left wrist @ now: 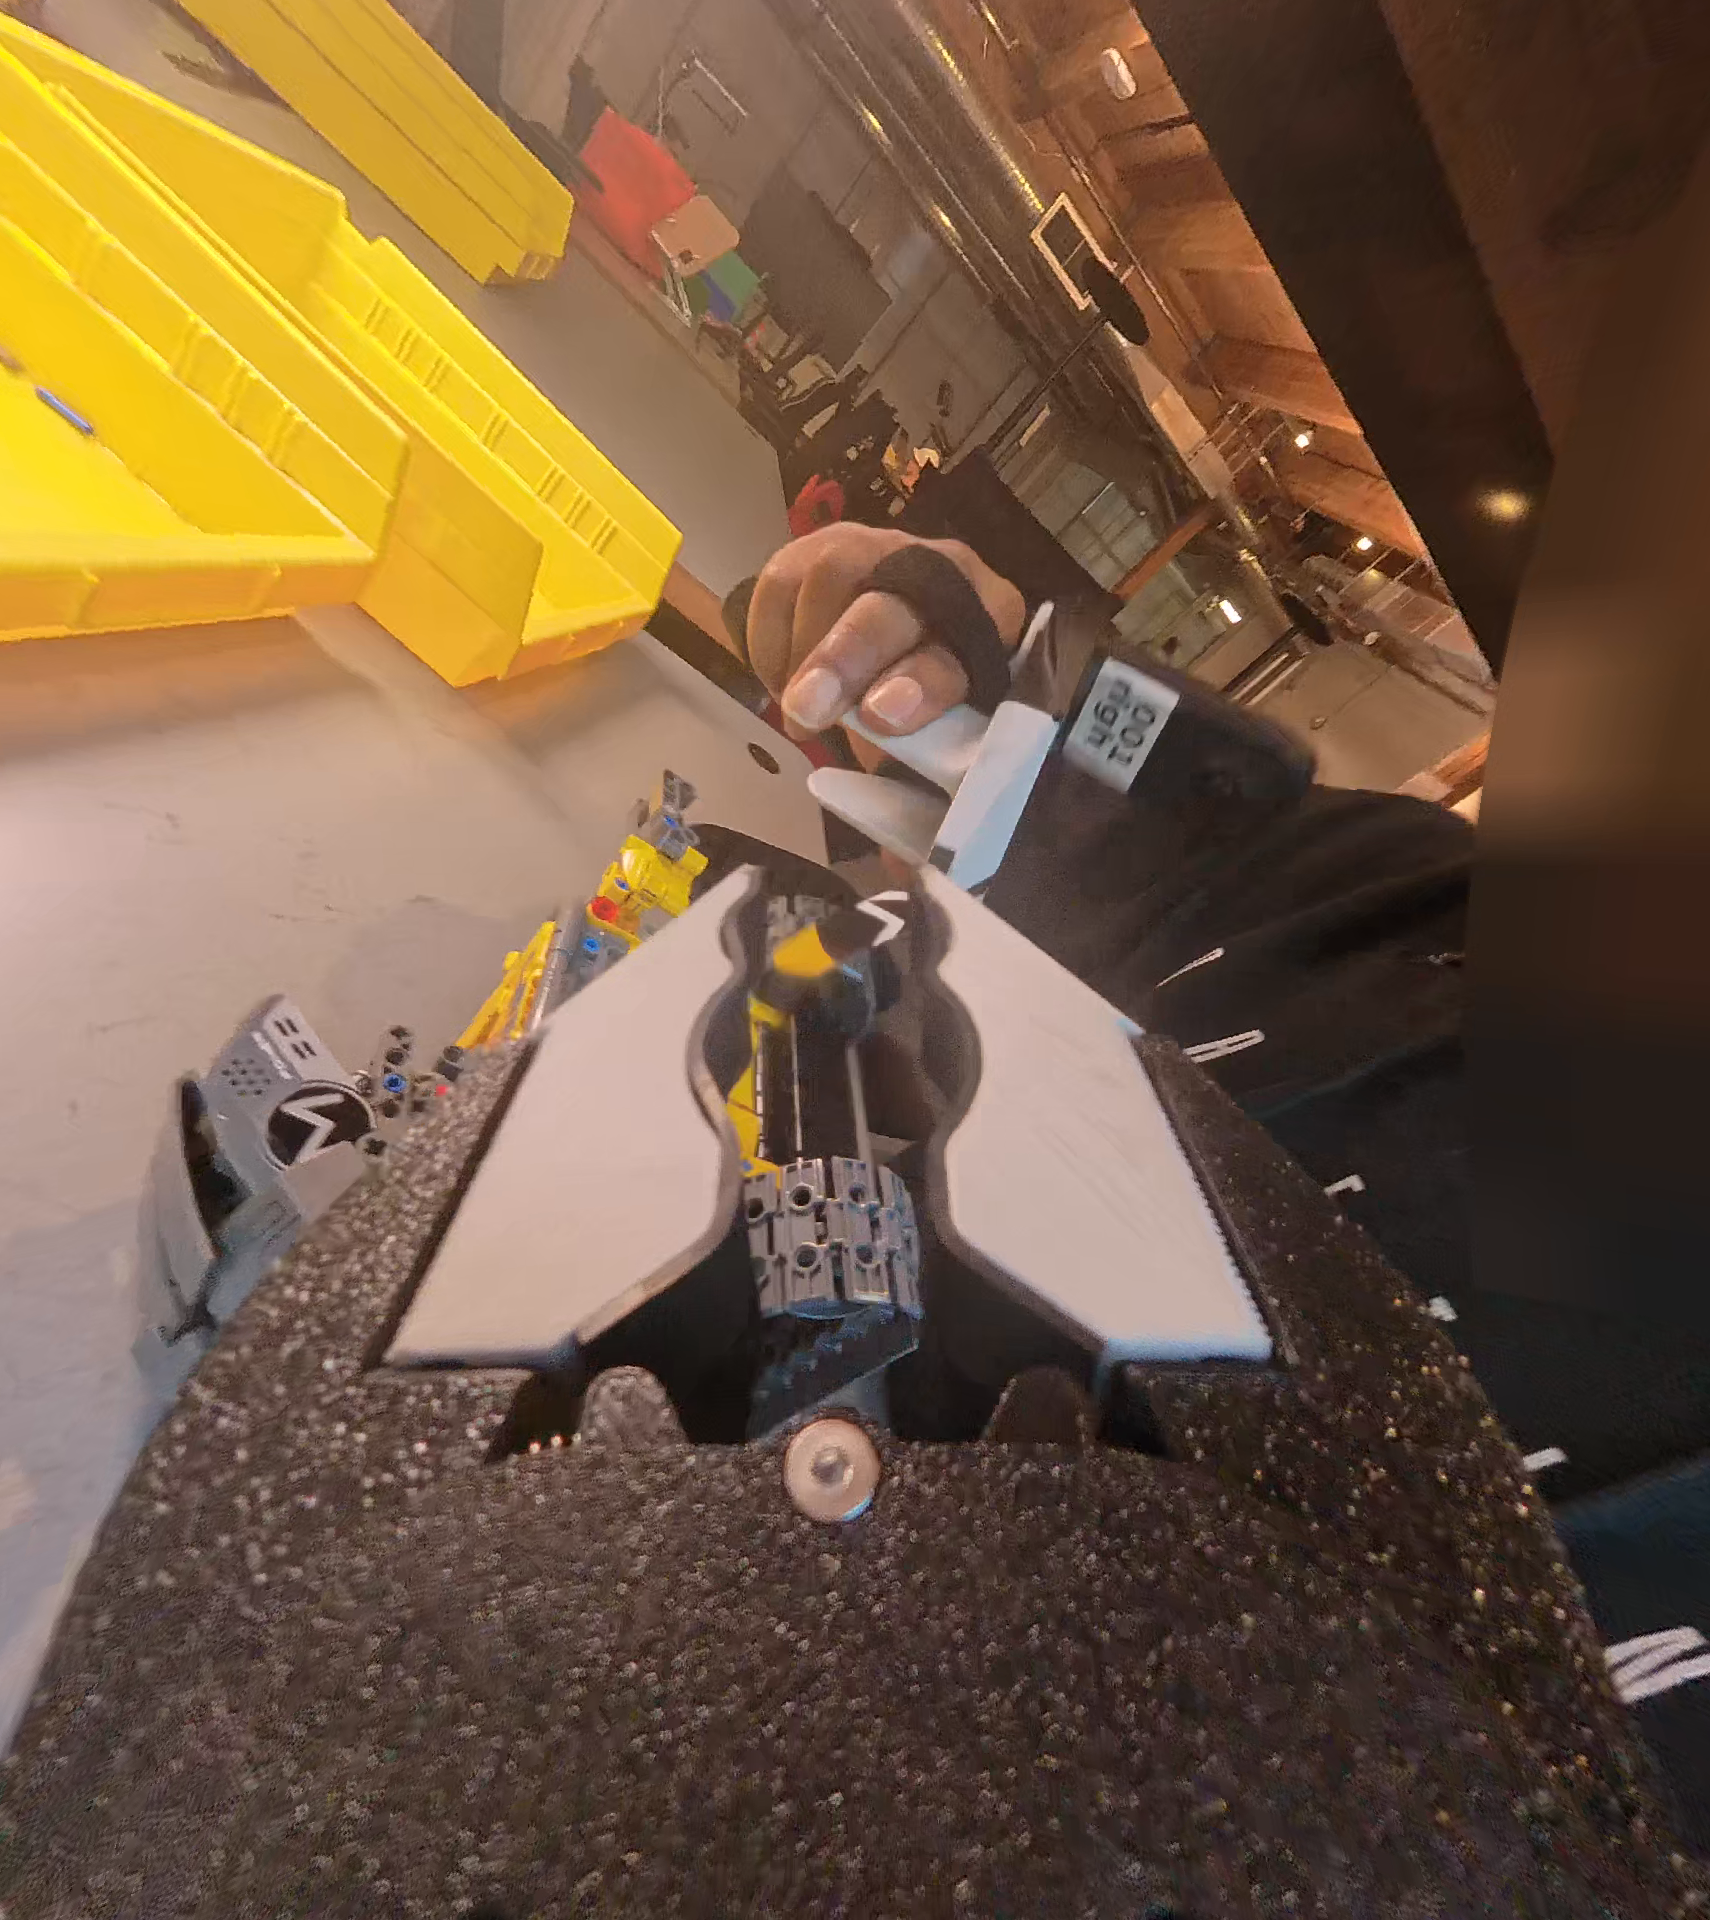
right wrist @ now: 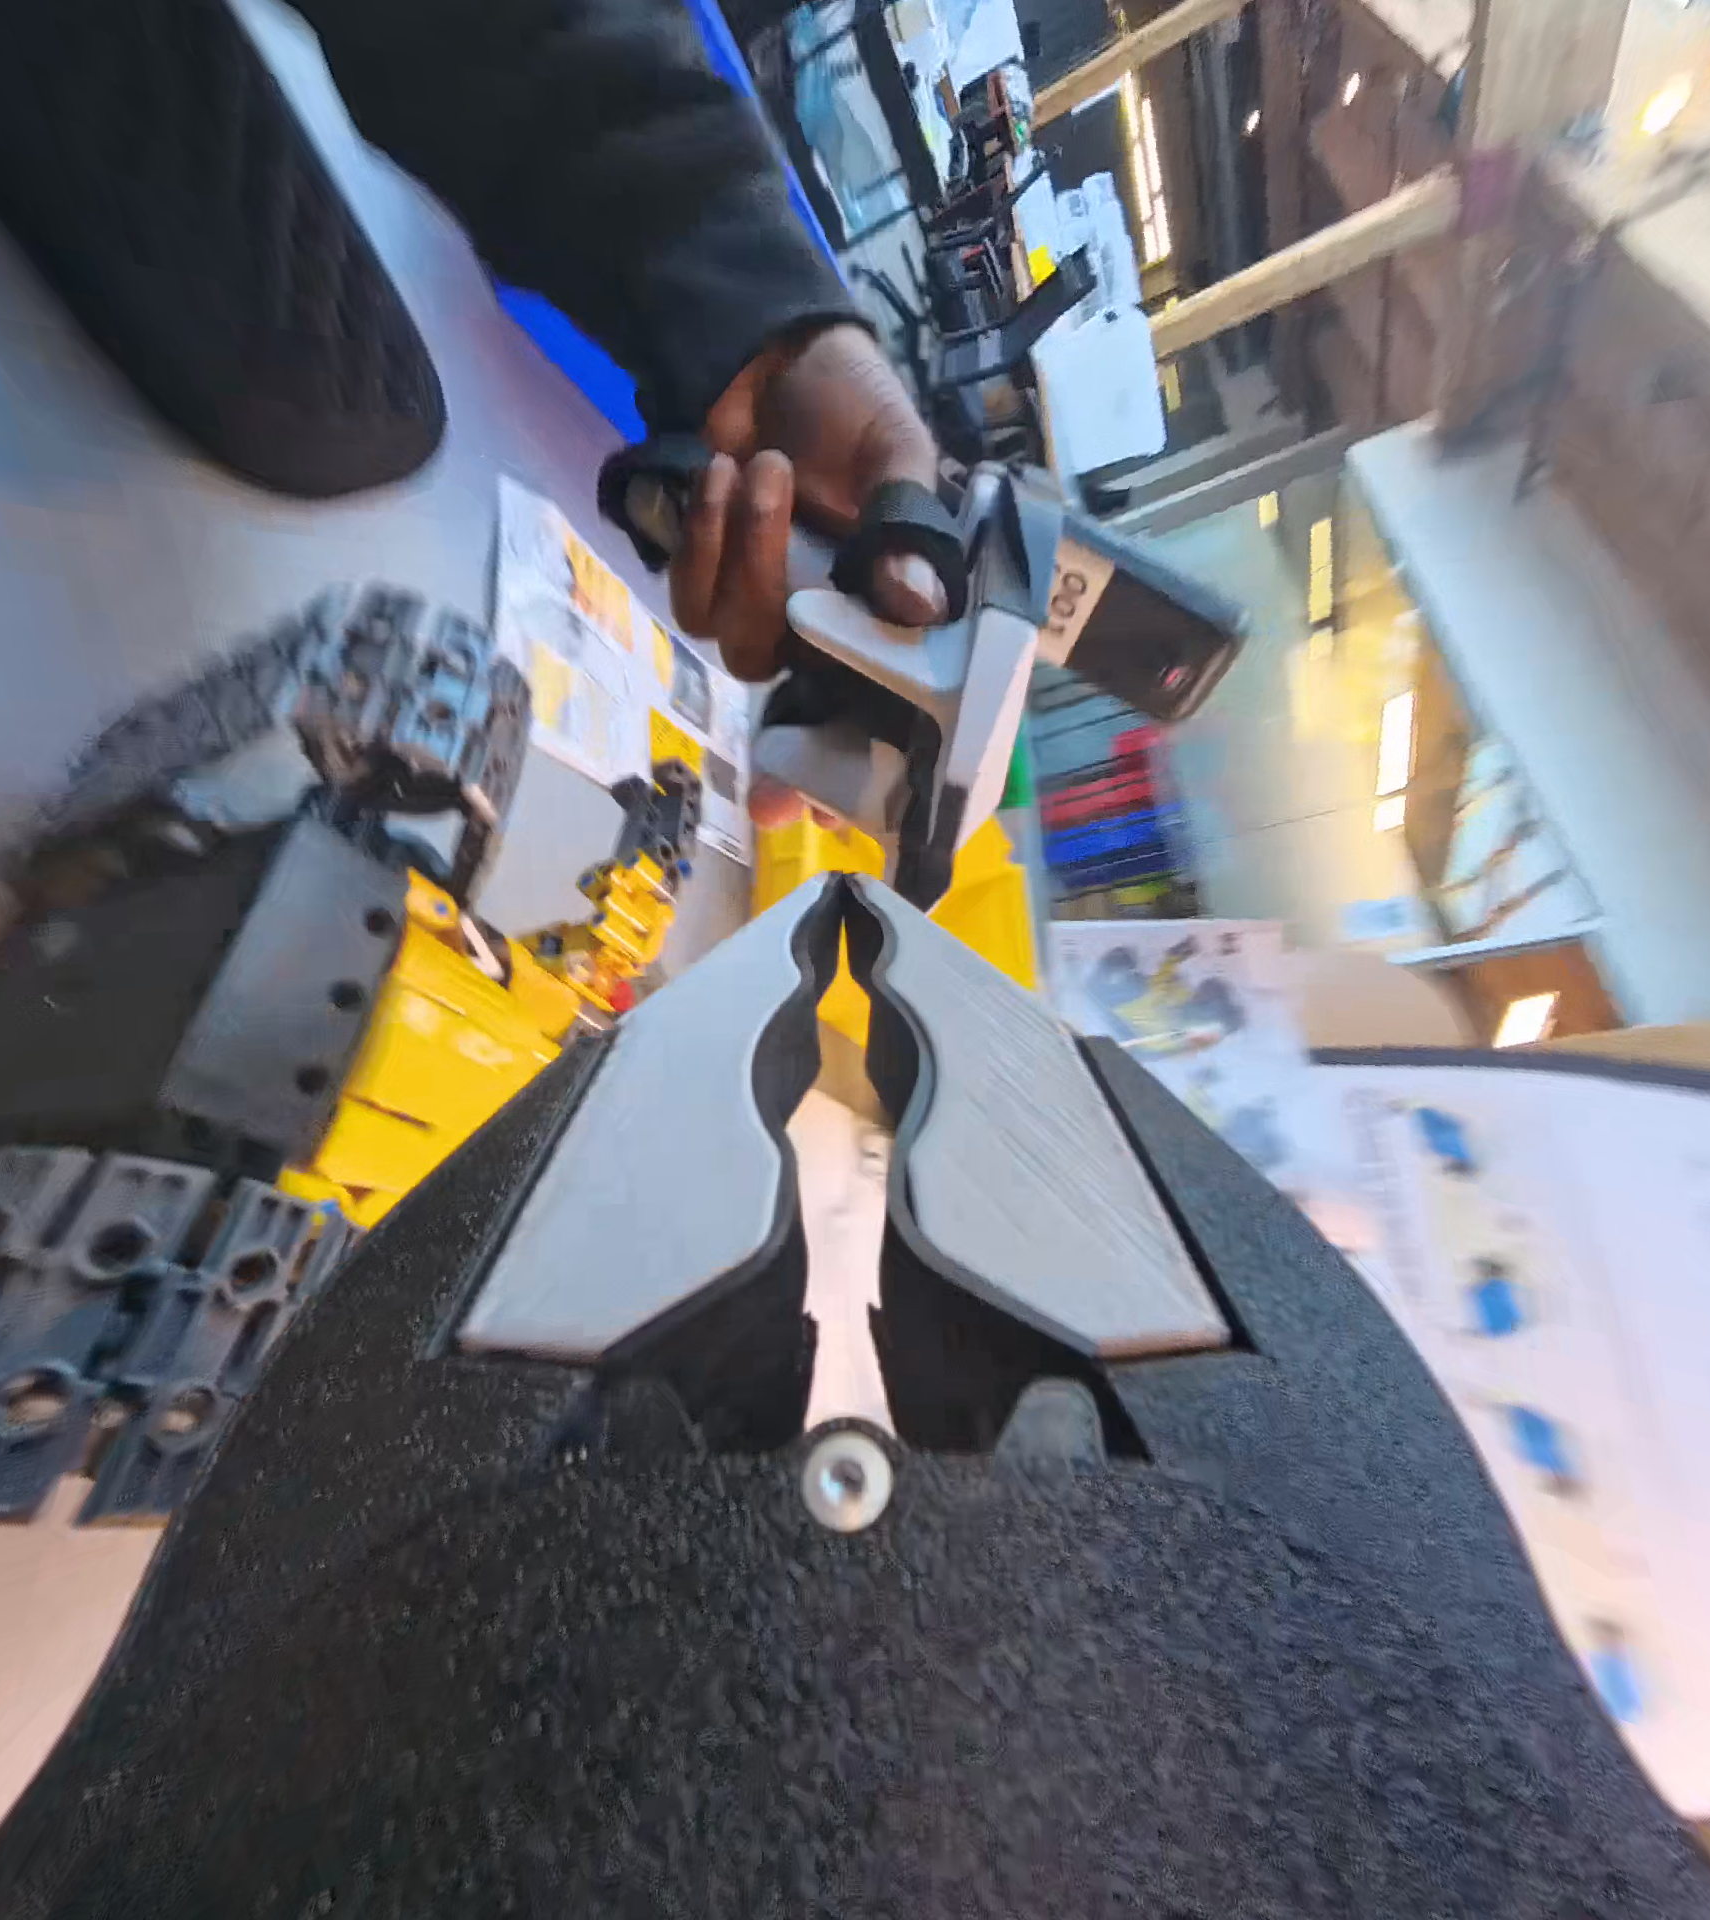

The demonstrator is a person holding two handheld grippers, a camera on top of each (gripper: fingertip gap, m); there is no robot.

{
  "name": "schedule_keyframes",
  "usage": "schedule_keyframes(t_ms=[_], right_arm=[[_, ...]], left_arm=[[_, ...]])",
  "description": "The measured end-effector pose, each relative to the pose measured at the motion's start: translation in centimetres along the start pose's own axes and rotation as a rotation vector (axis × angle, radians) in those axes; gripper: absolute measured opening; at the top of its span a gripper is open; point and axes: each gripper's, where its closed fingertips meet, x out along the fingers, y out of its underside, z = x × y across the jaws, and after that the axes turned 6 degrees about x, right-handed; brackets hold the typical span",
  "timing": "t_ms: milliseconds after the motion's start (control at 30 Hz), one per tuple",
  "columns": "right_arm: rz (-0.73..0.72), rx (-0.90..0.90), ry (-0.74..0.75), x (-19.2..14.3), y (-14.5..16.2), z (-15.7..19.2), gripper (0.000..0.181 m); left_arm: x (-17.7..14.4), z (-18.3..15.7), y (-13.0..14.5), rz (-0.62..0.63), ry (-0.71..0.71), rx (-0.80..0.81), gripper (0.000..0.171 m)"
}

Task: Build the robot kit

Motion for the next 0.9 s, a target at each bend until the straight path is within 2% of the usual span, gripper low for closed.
schedule_keyframes(t_ms=[100, 167, 267, 367, 433, 567, 600, 700, 900], right_arm=[[-0.014, 0.316, -0.128, -0.3, -0.4, -0.5, 0.000], [0.055, 0.483, -0.180, -0.2, 0.7, -1.1, 0.000], [0.164, 0.683, -0.249, -0.4, 2.0, -0.9, 0.000], [0.234, 0.807, -0.266, -0.6, 2.7, -0.1, 0.000], [0.264, 0.831, -0.250, -0.5, 3.1, 0.4, 0.000], [0.303, 0.836, -0.226, -0.2, 3.4, 1.5, 0.000], [0.309, 0.838, -0.215, -0.1, 3.4, 1.6, 0.000], [0.320, 0.780, -0.188, -0.4, 3.4, 2.0, 0.000], [0.258, 0.711, -0.190, -1.2, 1.4, 3.4, 0.000]], left_arm=[[-1.3, -0.5, -0.7, -0.034, -0.042, 0.133, 0.042], [-2.2, 0.5, 0.0, 0.020, -0.140, 0.264, 0.051], [-3.8, 3.3, 3.6, 0.208, -0.316, 0.485, 0.066], [-3.8, 4.3, 7.2, 0.290, -0.336, 0.572, 0.072], [-3.4, 4.8, 8.4, 0.290, -0.355, 0.621, 0.067], [-2.8, 5.5, 8.7, 0.263, -0.433, 0.641, 0.027], [-2.8, 5.4, 9.0, 0.275, -0.452, 0.629, 0.022], [-2.8, 3.9, 9.8, 0.283, -0.450, 0.585, 0.023], [-2.2, -0.5, 12.4, 0.241, -0.265, 0.477, 0.030]])
